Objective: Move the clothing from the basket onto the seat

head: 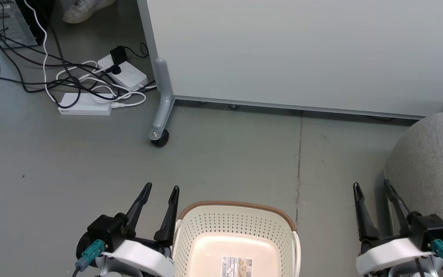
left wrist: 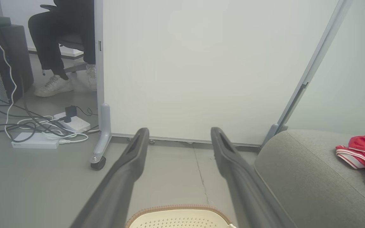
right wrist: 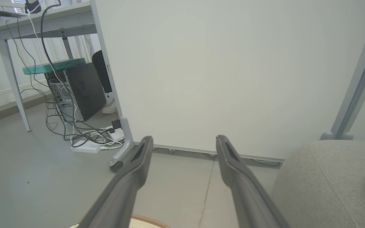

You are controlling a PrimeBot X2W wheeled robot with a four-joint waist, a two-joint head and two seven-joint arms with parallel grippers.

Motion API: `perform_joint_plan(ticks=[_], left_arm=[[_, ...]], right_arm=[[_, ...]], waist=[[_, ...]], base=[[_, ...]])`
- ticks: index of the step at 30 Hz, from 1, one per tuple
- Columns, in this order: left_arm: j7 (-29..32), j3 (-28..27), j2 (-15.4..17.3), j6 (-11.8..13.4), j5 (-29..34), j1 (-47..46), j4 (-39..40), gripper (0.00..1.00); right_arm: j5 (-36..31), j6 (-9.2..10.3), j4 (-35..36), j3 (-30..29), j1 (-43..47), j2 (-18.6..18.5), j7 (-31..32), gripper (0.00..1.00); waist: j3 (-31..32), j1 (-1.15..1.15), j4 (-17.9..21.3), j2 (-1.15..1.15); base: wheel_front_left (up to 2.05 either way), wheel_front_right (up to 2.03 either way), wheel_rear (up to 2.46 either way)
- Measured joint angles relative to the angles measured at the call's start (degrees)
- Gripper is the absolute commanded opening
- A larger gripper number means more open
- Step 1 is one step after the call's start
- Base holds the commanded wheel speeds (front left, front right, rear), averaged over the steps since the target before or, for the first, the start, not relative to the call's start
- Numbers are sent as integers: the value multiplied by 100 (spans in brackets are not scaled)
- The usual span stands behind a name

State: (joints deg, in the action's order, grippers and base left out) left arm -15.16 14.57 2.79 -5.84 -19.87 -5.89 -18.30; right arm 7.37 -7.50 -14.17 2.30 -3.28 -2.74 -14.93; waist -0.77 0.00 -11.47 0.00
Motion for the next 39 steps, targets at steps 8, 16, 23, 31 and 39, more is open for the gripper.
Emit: perform_joint_plan(ticks=[8,16,23,31,39], left_arm=[[10,36,-9,-16,-85,307,-290,0],[214,-71,4,-15,-827,350,-288,0],[403,-187,22,-16,-1493,307,-270,0],[586,-313,40,-22,-2183,196,-250,0],[770,-450,59,-40,-2888,144,-237,0]], right_arm=[[1,0,-298,11,215,81,29,0],[826,0,-299,-112,266,92,238,0],[1588,1,-188,-203,266,89,387,0],[2381,1,-109,-326,266,85,556,0],[3190,1,3,-419,267,78,740,0]], waist=[[-1,0,2,0],[4,0,75,0],[8,0,139,0],[13,0,212,0],[19,0,293,0]], base=[[0,0,0],[0,0,0],[0,0,0],[0,0,0],[0,0,0]])
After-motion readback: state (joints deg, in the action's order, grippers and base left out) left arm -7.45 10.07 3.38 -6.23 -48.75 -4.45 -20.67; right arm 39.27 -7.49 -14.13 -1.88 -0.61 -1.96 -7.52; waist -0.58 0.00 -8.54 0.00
